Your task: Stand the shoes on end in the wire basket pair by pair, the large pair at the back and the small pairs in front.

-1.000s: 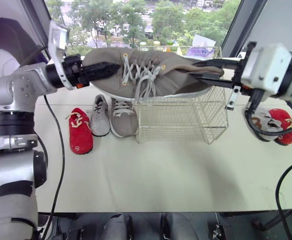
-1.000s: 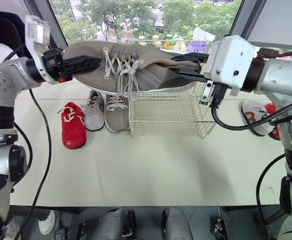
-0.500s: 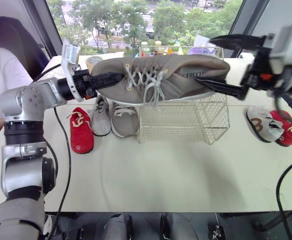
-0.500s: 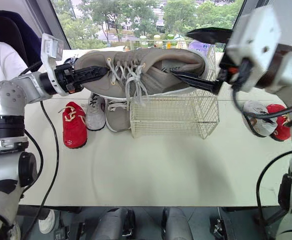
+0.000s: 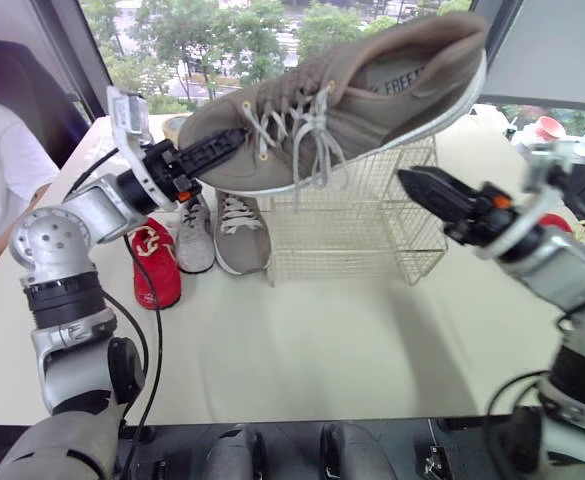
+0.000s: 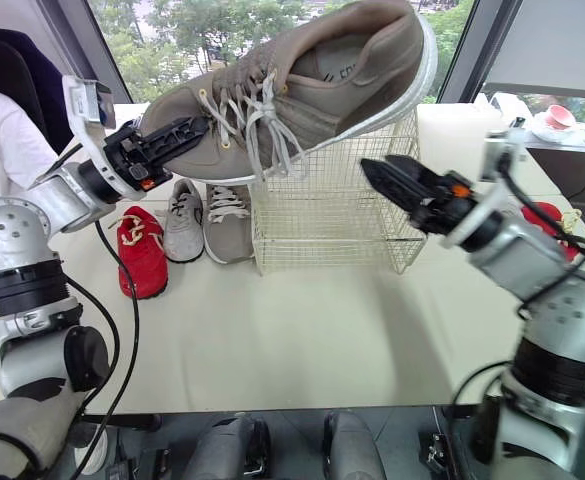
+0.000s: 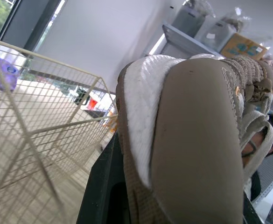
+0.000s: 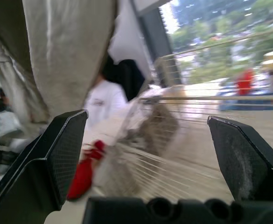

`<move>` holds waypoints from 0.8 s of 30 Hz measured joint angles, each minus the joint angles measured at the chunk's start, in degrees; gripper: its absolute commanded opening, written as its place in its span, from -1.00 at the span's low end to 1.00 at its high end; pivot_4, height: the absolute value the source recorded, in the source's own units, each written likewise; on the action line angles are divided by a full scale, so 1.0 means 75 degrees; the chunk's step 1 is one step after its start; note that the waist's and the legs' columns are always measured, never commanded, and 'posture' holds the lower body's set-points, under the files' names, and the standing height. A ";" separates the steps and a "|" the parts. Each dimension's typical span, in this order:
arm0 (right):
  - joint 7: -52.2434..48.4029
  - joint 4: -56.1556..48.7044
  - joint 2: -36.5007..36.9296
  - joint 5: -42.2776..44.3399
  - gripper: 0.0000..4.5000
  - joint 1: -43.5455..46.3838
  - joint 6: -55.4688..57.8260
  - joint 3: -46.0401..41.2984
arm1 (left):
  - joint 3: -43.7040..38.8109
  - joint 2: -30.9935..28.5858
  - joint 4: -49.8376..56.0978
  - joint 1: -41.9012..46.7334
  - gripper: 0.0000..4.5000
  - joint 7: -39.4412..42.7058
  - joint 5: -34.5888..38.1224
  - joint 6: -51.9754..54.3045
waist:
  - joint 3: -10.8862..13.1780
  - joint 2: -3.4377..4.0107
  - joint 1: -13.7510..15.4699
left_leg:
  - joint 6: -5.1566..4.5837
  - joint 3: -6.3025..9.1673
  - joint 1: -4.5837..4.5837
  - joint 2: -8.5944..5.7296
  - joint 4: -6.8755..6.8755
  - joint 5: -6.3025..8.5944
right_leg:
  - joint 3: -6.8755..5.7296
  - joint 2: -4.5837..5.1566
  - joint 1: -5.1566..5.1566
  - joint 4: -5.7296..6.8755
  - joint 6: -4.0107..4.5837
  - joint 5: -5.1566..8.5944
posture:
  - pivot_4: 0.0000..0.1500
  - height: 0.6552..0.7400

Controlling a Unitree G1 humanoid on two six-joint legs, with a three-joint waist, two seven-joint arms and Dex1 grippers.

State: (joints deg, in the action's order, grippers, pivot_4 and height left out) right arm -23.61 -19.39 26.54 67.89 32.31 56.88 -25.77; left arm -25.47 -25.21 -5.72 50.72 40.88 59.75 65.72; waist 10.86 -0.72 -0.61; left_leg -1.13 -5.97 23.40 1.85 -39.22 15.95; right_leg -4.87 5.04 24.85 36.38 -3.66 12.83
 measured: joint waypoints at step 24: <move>0.0644 0.0679 -0.1293 0.0134 0.97 0.1816 -0.1371 0.1127 | -0.0062 0.0583 -0.0126 -0.0195 -0.70 -0.0819 0.0415 -0.1337 | -0.0001 -0.0001 -0.0013 | 0.0022 -0.0006 0.0008 -0.0002 0.0005 -0.0013 | -0.0002 0.0001 0.0002 -0.0014 -0.0001 -0.0001 | 1.00 1.00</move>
State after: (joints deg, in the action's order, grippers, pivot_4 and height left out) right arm -18.78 -14.30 16.84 68.90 45.93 46.59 -17.31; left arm -25.94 -20.84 -6.66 49.26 34.74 62.86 55.69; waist 10.86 -0.73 -0.71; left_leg -0.97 -6.01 23.47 1.84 -39.18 15.86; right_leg -4.88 5.05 24.87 36.28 -3.66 12.82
